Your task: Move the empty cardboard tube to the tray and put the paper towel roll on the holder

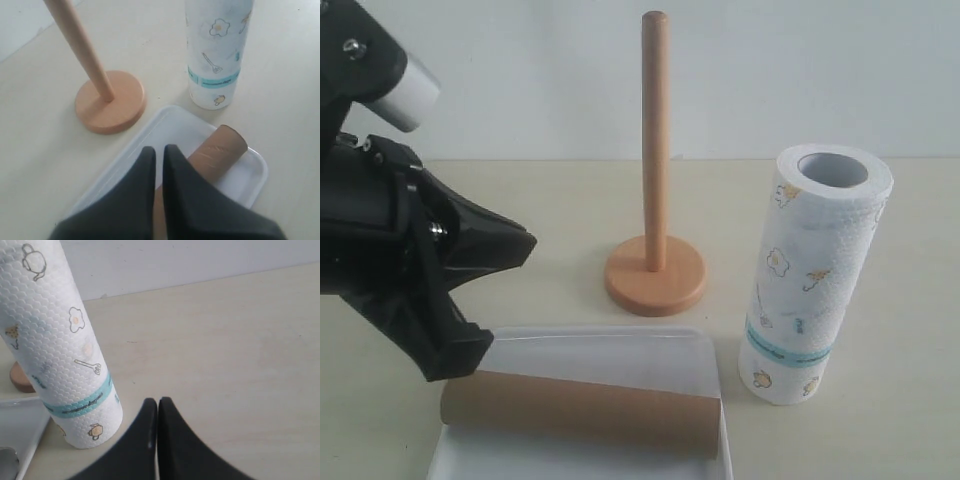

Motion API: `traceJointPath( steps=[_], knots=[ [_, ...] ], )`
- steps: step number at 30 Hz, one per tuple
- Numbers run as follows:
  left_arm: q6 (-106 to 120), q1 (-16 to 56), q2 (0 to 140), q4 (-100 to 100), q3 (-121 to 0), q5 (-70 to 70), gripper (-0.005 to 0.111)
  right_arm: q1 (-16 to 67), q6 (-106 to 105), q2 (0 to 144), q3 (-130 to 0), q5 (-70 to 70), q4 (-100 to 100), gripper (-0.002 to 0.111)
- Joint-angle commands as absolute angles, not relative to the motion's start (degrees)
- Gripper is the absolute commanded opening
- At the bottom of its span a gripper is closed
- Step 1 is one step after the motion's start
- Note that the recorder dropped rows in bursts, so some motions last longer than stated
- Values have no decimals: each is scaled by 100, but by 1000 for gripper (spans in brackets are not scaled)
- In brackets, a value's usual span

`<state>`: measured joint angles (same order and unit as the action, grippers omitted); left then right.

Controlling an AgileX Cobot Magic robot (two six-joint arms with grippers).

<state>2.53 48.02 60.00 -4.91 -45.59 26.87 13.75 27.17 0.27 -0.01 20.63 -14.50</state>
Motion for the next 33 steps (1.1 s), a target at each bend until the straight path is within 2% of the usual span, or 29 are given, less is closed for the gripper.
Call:
traceJointPath(
  steps=[1,23,29,33],
  knots=[
    [177,4851,5909,-408,-4535,2700,5,1384,2703,0,0,2037,-1464,0],
    [177,4830,5753,-408,-4535,2700,5,1384,2703,0,0,2037,-1464,0],
    [70,4428,5279,-307,-4535,2700,5,1384,2703,0,0,2037,-1464,0],
    [-753,4027,4747,492,-4535,2700,5,1384,2703,0,0,2037,-1464,0]
  ],
)
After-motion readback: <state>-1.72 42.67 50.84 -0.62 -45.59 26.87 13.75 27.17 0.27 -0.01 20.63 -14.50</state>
